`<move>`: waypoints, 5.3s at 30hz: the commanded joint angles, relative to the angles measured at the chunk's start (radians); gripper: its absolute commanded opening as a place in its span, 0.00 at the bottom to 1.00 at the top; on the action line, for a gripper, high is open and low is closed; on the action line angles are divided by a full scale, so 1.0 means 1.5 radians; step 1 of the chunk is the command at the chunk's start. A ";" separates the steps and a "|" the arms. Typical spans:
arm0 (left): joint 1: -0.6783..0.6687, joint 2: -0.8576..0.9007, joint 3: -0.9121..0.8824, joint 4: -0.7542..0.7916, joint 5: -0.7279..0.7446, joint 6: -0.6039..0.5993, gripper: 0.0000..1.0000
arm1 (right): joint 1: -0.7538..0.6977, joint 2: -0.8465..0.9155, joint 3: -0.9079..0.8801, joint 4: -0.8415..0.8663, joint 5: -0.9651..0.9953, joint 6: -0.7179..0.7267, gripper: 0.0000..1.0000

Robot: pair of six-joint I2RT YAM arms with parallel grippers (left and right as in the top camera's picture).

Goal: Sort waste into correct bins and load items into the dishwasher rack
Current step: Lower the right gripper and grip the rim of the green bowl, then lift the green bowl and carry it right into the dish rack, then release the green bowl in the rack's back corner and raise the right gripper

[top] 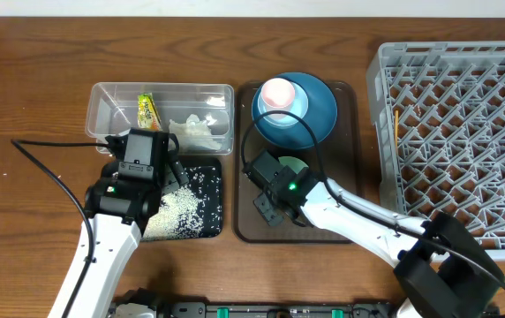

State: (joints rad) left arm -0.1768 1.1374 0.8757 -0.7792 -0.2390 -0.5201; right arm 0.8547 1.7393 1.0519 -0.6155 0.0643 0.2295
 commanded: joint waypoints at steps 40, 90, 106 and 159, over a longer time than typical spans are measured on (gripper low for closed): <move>0.004 0.004 0.003 -0.001 -0.006 0.004 0.98 | -0.281 -0.348 0.055 -0.036 -0.166 0.005 0.01; 0.004 0.004 0.003 -0.001 -0.006 0.004 0.98 | -0.818 0.093 0.055 0.647 -0.939 0.004 0.01; 0.004 0.004 0.003 -0.001 -0.006 0.004 0.98 | -0.797 0.110 0.055 0.676 -0.923 0.019 0.01; 0.004 0.004 0.003 -0.001 -0.006 0.004 0.98 | -0.993 0.134 0.053 0.229 -0.967 -0.023 0.22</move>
State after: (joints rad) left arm -0.1768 1.1381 0.8757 -0.7795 -0.2390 -0.5198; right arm -0.6102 1.9366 1.1305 -0.2295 -1.4109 0.2577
